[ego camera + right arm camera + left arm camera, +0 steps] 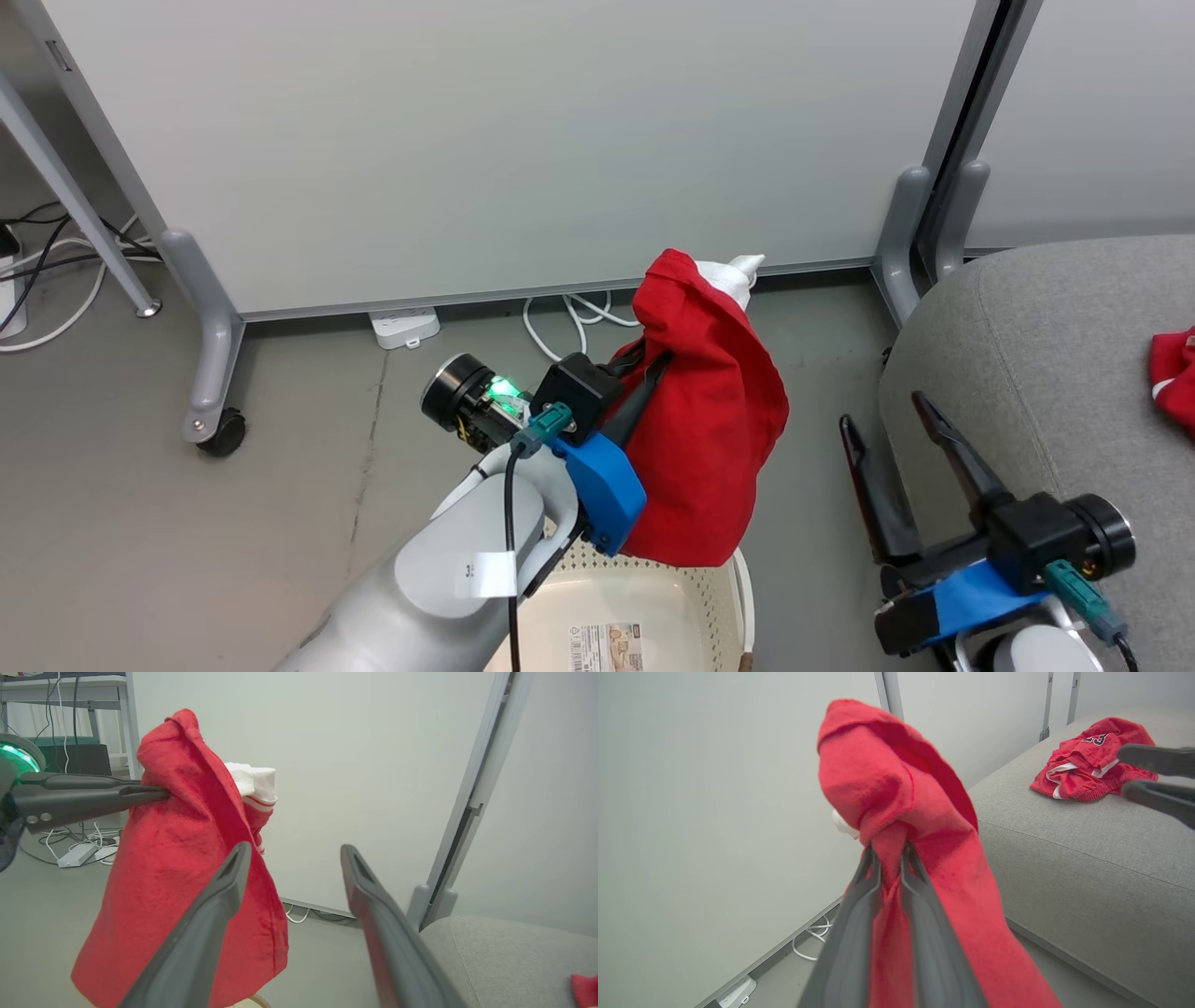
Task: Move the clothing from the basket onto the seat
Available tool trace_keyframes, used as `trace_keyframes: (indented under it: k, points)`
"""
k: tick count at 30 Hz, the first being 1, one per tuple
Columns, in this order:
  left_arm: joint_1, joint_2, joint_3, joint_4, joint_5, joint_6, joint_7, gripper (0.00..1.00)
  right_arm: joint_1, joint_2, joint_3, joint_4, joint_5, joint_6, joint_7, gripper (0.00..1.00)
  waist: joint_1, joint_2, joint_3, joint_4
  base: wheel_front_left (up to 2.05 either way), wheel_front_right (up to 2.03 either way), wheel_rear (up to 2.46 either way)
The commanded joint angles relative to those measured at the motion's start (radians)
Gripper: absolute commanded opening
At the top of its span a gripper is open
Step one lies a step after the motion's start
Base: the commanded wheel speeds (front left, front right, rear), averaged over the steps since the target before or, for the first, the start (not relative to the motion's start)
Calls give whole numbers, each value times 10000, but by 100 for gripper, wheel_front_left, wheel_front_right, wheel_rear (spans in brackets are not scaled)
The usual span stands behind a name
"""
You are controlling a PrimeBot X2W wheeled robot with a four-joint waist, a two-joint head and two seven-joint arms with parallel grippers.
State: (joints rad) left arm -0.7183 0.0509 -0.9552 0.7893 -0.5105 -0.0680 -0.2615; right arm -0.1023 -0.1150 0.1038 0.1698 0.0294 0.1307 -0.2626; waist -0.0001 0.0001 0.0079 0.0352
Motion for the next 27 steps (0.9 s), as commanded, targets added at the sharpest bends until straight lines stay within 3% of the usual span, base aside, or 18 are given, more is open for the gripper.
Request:
trace_keyframes:
  k: [1,11,27]
  points:
    - [-25,-3,16,-54,35,-8,-53,0,-209,-85,148,32,48,1,-34,100,1,-1,32,11,0,0,0]
    - [-359,-5,-175,-322,66,36,-53,0,-1767,-382,1781,529,158,1,-34,100,1,-1,570,249,0,0,0]
    - [-911,-5,-923,-1088,-172,240,-53,0,-3342,-486,2793,2826,194,1,-34,100,1,-1,1127,613,0,0,0]
